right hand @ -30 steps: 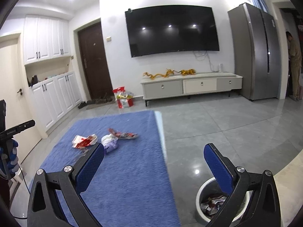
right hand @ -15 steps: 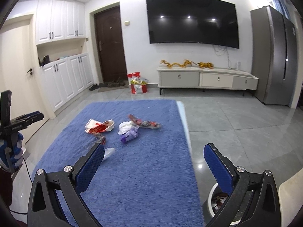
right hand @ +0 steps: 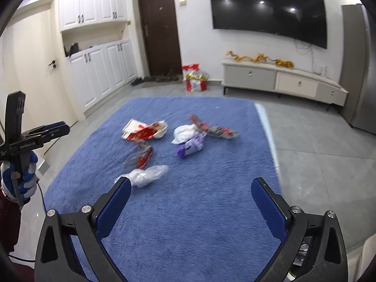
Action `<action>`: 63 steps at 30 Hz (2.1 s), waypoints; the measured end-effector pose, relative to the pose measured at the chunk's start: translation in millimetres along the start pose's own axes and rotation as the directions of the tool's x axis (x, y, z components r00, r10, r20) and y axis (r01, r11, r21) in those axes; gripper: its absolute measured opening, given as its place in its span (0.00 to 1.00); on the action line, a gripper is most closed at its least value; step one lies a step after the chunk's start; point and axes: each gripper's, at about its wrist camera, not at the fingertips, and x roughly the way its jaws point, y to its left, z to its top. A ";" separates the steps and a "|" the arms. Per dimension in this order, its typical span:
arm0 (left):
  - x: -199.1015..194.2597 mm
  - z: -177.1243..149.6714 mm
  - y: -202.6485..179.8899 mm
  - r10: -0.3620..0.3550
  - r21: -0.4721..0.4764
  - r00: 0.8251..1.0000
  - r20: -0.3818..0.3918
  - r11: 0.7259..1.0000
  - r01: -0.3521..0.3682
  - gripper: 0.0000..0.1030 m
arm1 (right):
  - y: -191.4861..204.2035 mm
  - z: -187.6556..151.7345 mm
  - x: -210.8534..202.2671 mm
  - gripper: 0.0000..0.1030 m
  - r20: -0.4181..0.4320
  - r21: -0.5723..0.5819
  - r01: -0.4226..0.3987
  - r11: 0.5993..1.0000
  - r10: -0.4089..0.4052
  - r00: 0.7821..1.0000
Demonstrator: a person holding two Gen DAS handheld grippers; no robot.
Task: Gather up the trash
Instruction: 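Grasp the clear plastic bag with the right tool while the left grasps the twisted wrapper, then carry the clear bag and twisted wrapper over the trash bin with both tools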
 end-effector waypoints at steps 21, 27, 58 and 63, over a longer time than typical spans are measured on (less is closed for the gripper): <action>166.3 5.3 -39.0 -0.166 -0.102 0.939 -0.301 0.985 0.141 0.59 | 26.0 5.4 131.0 0.66 -0.176 0.041 -0.205 0.978 0.209 0.962; 190.8 0.7 -38.3 -0.172 -0.138 0.921 -0.350 0.982 0.131 0.38 | 22.9 2.2 151.5 0.42 -0.195 0.078 -0.239 0.968 0.250 0.948; 74.4 23.9 -65.3 -0.195 -0.037 0.965 -0.176 0.981 0.192 0.11 | -32.2 2.7 -19.6 0.05 0.067 0.061 -0.095 0.994 0.091 0.994; 65.3 27.6 -83.7 -0.205 -0.004 0.964 -0.168 0.978 0.208 0.11 | -53.3 -5.6 -55.1 0.05 0.108 0.088 -0.032 0.996 0.022 0.994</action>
